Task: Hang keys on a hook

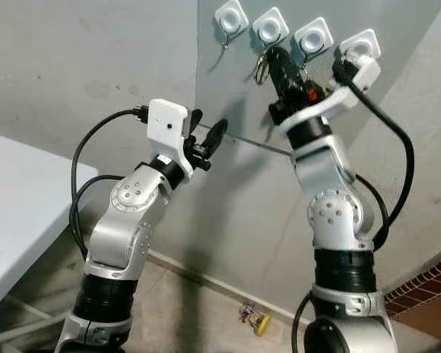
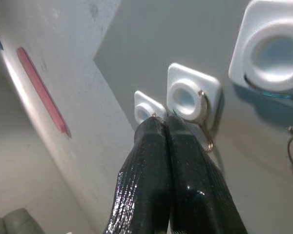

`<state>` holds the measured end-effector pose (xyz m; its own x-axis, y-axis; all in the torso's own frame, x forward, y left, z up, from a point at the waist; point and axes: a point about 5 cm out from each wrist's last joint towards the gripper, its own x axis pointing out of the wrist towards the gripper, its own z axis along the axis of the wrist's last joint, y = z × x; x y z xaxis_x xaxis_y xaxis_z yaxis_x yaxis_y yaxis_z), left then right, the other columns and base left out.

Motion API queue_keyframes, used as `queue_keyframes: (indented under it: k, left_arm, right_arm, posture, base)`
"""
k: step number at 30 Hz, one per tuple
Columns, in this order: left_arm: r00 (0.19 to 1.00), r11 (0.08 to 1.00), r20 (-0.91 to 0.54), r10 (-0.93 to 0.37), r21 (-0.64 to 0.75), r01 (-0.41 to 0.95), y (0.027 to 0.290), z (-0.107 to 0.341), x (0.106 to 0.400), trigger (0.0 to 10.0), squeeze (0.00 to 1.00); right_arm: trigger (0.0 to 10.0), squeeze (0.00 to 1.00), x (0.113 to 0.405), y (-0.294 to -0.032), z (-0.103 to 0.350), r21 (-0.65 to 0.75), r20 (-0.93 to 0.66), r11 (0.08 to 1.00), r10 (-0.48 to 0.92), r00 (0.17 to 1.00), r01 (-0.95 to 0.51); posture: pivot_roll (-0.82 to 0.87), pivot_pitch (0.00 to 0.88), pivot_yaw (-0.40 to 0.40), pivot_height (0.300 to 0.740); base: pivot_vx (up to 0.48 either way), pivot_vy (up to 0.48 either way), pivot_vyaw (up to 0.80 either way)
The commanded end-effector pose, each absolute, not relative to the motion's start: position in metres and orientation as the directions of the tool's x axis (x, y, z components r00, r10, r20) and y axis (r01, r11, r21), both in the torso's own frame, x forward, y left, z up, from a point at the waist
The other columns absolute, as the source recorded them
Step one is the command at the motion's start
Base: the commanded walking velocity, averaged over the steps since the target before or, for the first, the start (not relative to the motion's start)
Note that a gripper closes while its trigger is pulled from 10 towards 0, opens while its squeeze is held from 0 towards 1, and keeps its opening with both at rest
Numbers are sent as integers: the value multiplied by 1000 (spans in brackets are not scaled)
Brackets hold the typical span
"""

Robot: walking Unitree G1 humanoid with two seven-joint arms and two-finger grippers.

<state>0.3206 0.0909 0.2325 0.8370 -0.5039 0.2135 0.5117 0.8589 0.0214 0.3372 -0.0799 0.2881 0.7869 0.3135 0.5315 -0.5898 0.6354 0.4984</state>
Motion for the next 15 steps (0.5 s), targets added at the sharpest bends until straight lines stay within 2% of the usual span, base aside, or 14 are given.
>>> queue_keyframes:
  k: [1, 15]
  left_arm:
    - [830, 857, 235, -506, 29, 515, 90, 240, 319, 10000, 0]
    - [833, 861, 237, -500, 27, 509, 91, 241, 319, 10000, 0]
  right_arm:
    - [10000, 0, 337, -72, 295, 526, 545, 595, 313, 778, -608]
    - [10000, 0, 346, -66, 291, 607, 483, 555, 311, 819, -569]
  posture:
    - [56, 71, -85, 740]
    - [60, 83, -88, 740]
  base:
    - [0, 0, 0]
    - [0, 0, 0]
